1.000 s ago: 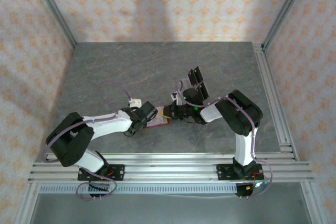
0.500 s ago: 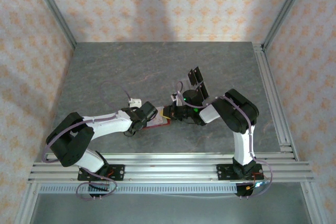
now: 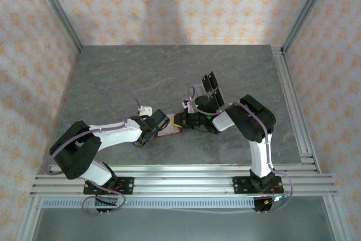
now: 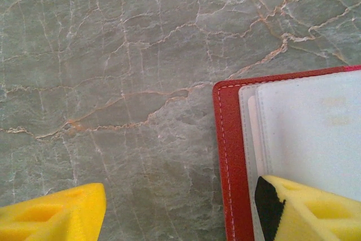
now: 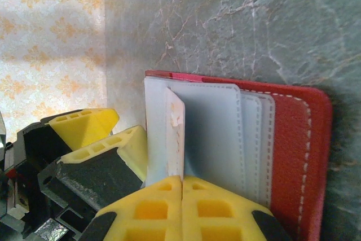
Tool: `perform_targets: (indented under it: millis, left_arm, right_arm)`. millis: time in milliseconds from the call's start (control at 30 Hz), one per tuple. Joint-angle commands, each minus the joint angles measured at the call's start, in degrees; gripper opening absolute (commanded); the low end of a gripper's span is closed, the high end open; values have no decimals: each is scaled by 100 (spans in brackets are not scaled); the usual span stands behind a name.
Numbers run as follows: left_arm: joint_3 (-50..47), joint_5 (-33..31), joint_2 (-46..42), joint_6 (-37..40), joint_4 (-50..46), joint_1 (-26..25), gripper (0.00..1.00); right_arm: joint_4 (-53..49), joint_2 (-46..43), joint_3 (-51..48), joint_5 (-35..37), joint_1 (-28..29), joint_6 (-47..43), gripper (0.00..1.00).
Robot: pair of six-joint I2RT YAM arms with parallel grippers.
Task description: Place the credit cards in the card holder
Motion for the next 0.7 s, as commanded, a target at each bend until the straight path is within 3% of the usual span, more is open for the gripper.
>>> perform_targets:
  millis: [0,433,600,667]
  left_arm:
    - [-139,-116,88,-106,-132,-38,72]
    - [-124,-109,115,-106,-125,-51,72]
    - [-107,-99,137,-115,-105,-57,72]
    - [-100,-97,137,-117,-101,-58,72]
  right_arm:
    - [-198,95,91,-106,73,-156,0]
    - [-1314,166,493,-264,167,-651,0]
    - [-2385,151,849,-154,221,-1180,0]
    - [-2689,85,907,-79,225,-1376,5]
